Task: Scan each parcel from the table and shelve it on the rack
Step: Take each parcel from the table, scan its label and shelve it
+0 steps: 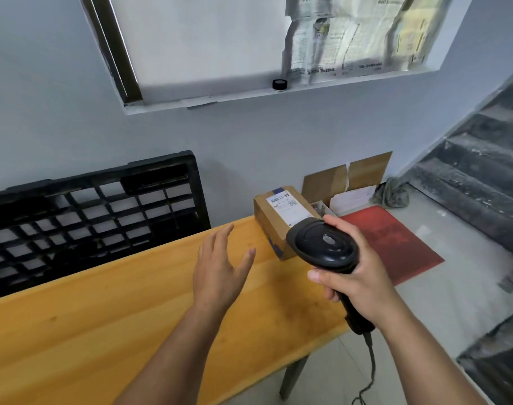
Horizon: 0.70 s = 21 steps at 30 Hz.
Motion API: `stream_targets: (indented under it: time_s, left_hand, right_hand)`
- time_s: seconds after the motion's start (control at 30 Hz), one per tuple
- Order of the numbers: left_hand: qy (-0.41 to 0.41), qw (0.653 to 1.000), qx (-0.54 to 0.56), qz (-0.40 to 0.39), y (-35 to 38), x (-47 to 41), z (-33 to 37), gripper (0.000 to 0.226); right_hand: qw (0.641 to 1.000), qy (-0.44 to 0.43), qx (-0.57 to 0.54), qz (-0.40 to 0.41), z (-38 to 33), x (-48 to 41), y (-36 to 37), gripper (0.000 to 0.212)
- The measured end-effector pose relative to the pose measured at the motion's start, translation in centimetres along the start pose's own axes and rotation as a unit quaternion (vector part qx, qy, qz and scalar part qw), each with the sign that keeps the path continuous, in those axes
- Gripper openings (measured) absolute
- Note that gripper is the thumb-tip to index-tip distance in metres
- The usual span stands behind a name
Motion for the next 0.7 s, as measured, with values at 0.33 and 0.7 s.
stream_targets:
  time_s: [0.33, 0.7]
  left_hand:
    - [-0.13, 0.989, 0.062, -0.032, 11.7, -8.1, 5.2, 0.079]
    - [-0.26, 0.944, 0.154, -0.136, 17.7, -10.0, 3.1, 0.104]
  right_hand:
    - [0.994, 0.064, -0.025, -0.08, 10.4, -11.3, -7.7, 0.083]
    - [0.98, 0.121, -0.058, -0.144, 17.8, -14.7, -7.9, 0.082]
Point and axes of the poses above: each hand's wrist, its own x-axis away from the middle knuckle, its own y-axis out of the palm, z = x × y, the point moved 1 cm from there along -x, towards the middle knuckle, and after that the axes turned 14 degrees about -y, right-handed, at the moved point
